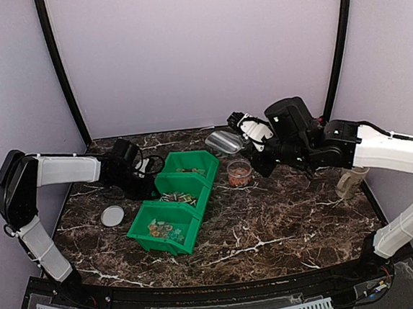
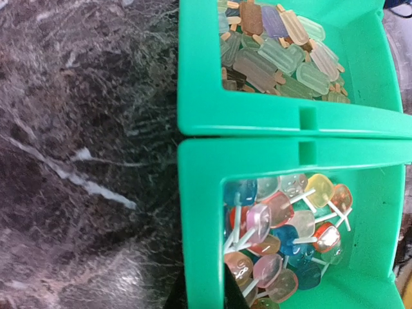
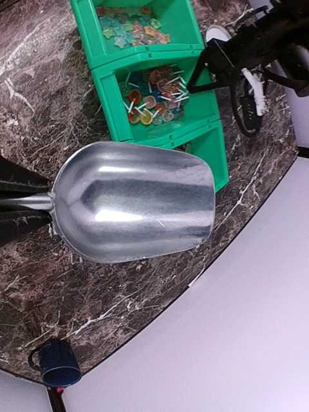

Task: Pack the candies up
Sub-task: Adjust the fake candies in the storage box.

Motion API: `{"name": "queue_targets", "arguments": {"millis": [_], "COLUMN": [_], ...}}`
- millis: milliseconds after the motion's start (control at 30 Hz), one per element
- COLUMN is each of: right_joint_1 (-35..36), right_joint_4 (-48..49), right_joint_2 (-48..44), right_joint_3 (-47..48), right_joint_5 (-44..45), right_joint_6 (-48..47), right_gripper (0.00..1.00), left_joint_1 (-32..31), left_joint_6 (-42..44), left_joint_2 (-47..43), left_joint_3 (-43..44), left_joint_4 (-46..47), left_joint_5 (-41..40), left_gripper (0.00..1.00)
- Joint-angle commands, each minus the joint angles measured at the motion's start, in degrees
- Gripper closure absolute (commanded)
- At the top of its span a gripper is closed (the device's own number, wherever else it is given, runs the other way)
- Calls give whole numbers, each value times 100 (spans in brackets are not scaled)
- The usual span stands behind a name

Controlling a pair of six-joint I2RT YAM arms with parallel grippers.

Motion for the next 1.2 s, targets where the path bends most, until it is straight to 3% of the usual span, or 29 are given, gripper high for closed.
{"name": "queue_targets", "arguments": {"millis": [0,267,433,500,700,900,1167], "right_joint_1": [24,30,42,45,53,144,262], "right_joint_4": [361,183,-183,-197,-300,-1414,-2705], "right_joint_2": [-318,-132,121,115,63,626,1585], "right_joint_3": [276,482,812,839,942,1632,2445], "right_joint_5": [-488,-742,-855,-828,-1126,-1416,-1530], "right_joint_6": [203,262,268,259,231,-43,-328], "right_gripper": [100,100,100,100,100,100,100], "left_joint_1": [378,394,388,388,379,368,142], "left_joint_6": [-1283,-1473,-2211,-2215,-1327,-600,34], "left_joint_2": [-865,-1028,-1013,-1049,-1177,-1285,-1361], "left_joint_3": [-855,-1266,-1835,-1889,-1479,-932,-650], "left_joint_4": [2273,3068,4669,4846,3390,1620,722], "left_joint_5": [2109,2708,3547,3548,2933,1620,575], "left_gripper": [100,100,100,100,100,100,100]}}
